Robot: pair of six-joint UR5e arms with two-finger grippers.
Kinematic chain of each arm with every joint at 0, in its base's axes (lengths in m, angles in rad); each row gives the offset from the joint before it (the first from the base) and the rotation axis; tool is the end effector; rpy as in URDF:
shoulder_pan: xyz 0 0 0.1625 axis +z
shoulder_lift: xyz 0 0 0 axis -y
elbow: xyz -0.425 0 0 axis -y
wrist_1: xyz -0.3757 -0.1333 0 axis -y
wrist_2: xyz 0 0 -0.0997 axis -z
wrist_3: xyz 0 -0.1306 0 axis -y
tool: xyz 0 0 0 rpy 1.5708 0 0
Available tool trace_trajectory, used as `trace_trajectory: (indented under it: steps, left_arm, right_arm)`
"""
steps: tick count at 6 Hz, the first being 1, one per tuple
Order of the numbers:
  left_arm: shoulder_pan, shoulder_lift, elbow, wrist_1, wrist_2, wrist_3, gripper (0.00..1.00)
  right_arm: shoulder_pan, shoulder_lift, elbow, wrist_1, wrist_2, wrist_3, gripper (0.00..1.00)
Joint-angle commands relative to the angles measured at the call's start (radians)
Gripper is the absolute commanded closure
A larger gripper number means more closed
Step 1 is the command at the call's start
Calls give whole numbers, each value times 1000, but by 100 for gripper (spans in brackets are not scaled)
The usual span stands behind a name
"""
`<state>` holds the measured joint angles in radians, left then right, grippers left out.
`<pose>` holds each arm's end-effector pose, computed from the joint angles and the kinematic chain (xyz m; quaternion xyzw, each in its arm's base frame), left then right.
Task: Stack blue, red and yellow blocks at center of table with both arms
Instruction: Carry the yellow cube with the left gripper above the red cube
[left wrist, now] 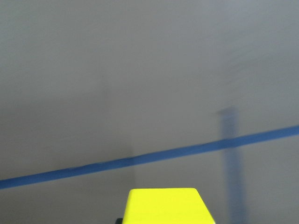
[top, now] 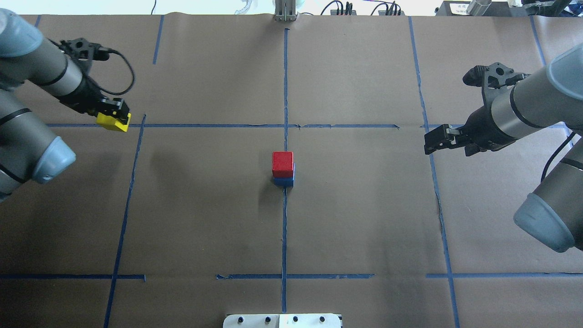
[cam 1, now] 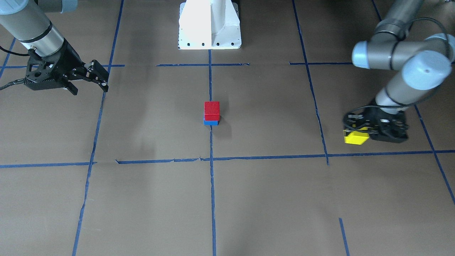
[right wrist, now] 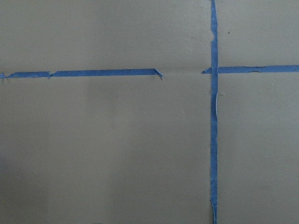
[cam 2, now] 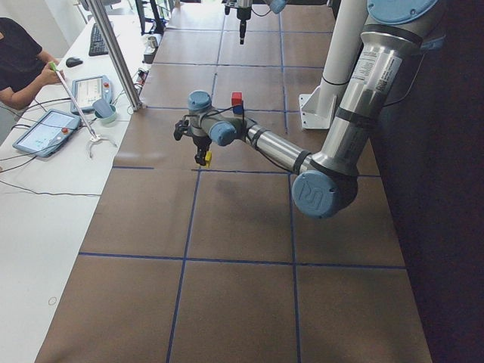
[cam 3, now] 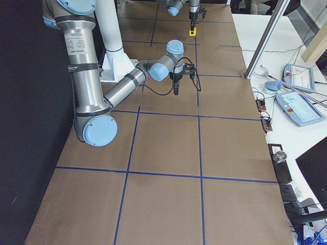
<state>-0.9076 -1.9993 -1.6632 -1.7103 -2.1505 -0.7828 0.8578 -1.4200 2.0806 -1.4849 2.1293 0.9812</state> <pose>0.3504 -0.5488 0.3872 0.0541 0.4083 0.0383 0.9104 -0.2844 -0.4269 0.3657 0.0398 -0.4326 0.0201 0.9005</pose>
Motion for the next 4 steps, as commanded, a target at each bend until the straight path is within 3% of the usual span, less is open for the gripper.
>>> trace_trajectory:
  steps: [1,2,4]
  left_arm:
    - [187,-219,-35,126,24,-294,99]
    - [263,-301,-26,135,137,-394,99]
    - [360,-415,-15,288,191,-441,99]
  right_arm:
    - [59,-31,0,0,3,-41,0]
    - [110,-68,-8,-2,9,-129,0]
    - [136,-74,-20,-3,23,-156,0]
